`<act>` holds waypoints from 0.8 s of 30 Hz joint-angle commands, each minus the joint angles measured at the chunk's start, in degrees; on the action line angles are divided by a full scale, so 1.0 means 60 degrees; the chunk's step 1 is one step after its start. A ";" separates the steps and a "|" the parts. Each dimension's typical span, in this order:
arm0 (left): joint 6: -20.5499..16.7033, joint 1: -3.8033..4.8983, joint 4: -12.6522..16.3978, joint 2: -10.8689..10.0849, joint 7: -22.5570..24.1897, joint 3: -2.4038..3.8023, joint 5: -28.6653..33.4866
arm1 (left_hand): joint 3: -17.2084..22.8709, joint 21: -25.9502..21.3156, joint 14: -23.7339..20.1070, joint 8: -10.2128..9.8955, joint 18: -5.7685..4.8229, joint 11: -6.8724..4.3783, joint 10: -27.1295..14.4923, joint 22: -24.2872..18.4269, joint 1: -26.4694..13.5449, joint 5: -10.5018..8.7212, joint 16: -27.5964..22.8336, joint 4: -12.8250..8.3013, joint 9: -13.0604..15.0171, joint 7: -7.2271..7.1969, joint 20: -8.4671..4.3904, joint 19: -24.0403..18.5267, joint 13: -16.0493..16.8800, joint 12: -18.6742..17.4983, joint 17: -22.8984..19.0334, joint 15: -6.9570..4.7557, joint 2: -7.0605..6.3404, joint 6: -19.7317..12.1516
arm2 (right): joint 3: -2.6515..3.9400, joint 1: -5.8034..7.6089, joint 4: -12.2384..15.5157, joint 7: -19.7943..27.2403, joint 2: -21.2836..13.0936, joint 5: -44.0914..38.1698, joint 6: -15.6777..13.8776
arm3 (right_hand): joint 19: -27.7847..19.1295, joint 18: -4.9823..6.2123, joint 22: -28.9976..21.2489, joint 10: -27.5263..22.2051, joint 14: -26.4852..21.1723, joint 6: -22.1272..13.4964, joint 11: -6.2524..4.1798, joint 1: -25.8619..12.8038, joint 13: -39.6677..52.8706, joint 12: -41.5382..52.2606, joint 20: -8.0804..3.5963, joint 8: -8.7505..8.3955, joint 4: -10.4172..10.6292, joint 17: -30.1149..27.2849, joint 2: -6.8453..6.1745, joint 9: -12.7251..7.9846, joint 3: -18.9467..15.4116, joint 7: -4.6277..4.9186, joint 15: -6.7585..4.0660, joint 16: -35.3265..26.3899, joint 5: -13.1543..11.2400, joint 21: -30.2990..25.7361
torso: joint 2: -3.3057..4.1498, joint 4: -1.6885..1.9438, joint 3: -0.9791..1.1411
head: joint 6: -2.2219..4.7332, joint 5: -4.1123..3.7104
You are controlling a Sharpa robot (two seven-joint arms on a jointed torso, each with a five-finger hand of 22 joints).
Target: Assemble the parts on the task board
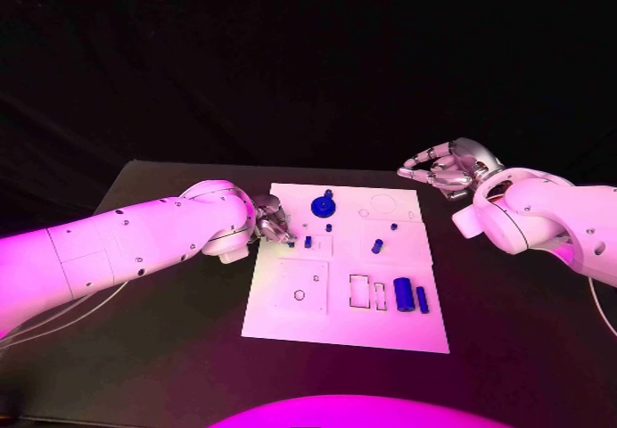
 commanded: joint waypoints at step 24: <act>0.0480 -0.0014 0.0003 0.0062 0.0000 -0.0018 -0.0044 | 0.1095 0.0055 0.0976 0.0037 -0.0059 -0.0069 0.0032 0.1024 0.0006 -0.0011 0.0065 -0.1049 0.0295 -0.0163 0.0010 0.0072 -0.0014 -0.0051 0.2453 -0.0092 0.0093 0.0231 | 0.0001 -0.0021 -0.0019 0.0074 0.0026 -0.0065 0.0153 | 0.0746 -0.0008 0.2188 -0.0001 0.0720 -0.0060 -0.0035 -0.0068 0.1151 -0.0028 -0.0074 0.0057 -0.0008 0.1437 0.0030 -0.0014 -0.0004 -0.0036 -0.0056 -0.0043 0.0058 -0.0034 | 0.0006 -0.0001 0.0005 | 0.0037 0.0003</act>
